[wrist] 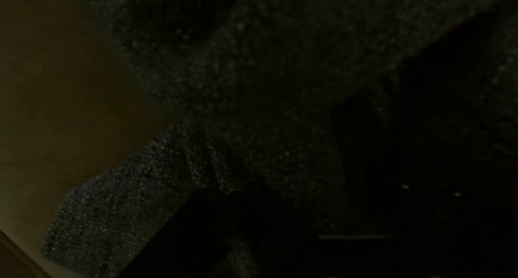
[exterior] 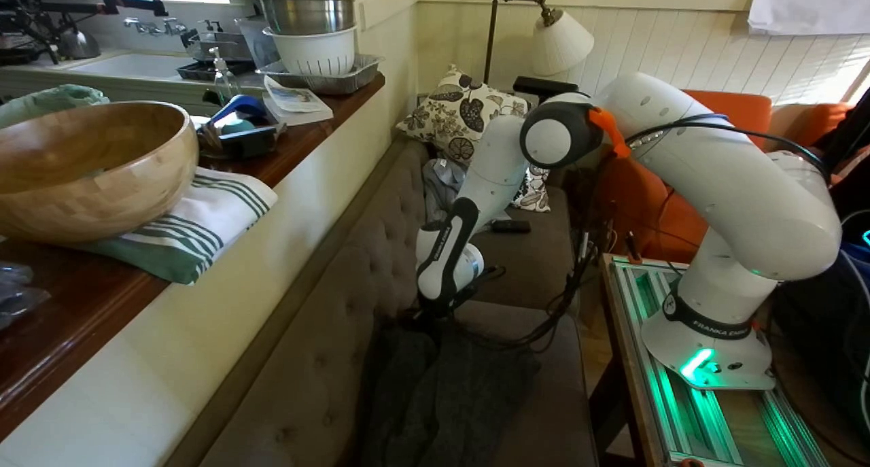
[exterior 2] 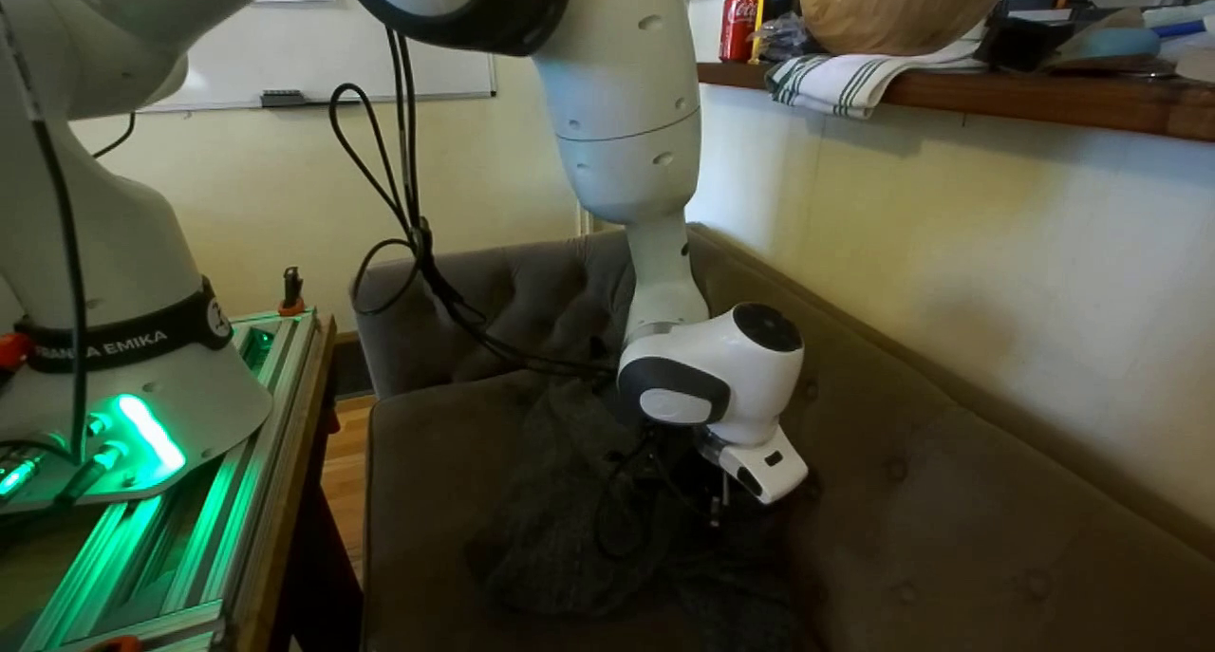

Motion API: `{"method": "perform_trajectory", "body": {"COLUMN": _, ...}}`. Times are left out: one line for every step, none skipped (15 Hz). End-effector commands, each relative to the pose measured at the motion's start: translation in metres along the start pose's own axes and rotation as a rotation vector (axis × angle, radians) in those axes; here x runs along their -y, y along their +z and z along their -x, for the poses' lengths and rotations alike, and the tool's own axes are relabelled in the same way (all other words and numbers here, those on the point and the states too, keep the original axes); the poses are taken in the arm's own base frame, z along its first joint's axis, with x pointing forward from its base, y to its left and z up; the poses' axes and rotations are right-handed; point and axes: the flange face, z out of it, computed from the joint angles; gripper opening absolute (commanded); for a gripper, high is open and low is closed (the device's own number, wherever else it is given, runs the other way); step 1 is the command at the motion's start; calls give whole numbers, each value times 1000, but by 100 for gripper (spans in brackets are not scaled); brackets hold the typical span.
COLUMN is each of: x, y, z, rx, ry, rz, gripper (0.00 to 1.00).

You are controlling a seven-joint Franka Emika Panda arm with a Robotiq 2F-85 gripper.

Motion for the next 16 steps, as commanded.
{"method": "perform_trajectory", "body": {"x": 9, "y": 2, "z": -13, "rx": 0, "ry": -17, "rz": -6, "gripper": 24}}
{"method": "perform_trajectory", "body": {"x": 8, "y": 2, "z": -13, "rx": 3, "ry": -16, "rz": -8, "gripper": 16}}
{"method": "perform_trajectory", "body": {"x": 7, "y": 4, "z": -11, "rx": 8, "ry": -14, "rz": -10, "gripper": 10}}
{"method": "perform_trajectory", "body": {"x": 5, "y": 7, "z": -9, "rx": 15, "ry": -10, "rz": -15, "gripper": 2}}
{"method": "perform_trajectory", "body": {"x": 3, "y": 9, "z": -6, "rx": 18, "ry": -5, "rz": -19, "gripper": 1}}
{"method": "perform_trajectory", "body": {"x": 1, "y": 11, "z": -4, "rx": 19, "ry": 1, "rz": -28, "gripper": 0}}
{"method": "perform_trajectory", "body": {"x": -2, "y": 9, "z": -2, "rx": 11, "ry": 8, "rz": -41, "gripper": 0}}
{"method": "perform_trajectory", "body": {"x": -10, "y": 3, "z": 0, "rx": -12, "ry": 23, "rz": -51, "gripper": 2}}
{"method": "perform_trajectory", "body": {"x": -23, "y": -4, "z": 2, "rx": -41, "ry": 48, "rz": -52, "gripper": 2}}
{"method": "perform_trajectory", "body": {"x": -46, "y": -18, "z": 7, "rx": -84, "ry": 91, "rz": -48, "gripper": 2}}
{"method": "perform_trajectory", "body": {"x": -68, "y": -30, "z": 12, "rx": -127, "ry": 131, "rz": -38, "gripper": 2}}
{"method": "perform_trajectory", "body": {"x": -85, "y": -43, "z": 15, "rx": -187, "ry": 176, "rz": -21, "gripper": 2}}
{"method": "perform_trajectory", "body": {"x": -102, "y": -56, "z": 18, "rx": -245, "ry": 214, "rz": -4, "gripper": 2}}
{"method": "perform_trajectory", "body": {"x": -120, "y": -71, "z": 22, "rx": -300, "ry": 247, "rz": 17, "gripper": 2}}
{"method": "perform_trajectory", "body": {"x": -139, "y": -87, "z": 25, "rx": -357, "ry": 281, "rz": 30, "gripper": 2}}
{"method": "perform_trajectory", "body": {"x": -157, "y": -103, "z": 29, "rx": -407, "ry": 311, "rz": 47, "gripper": 2}}
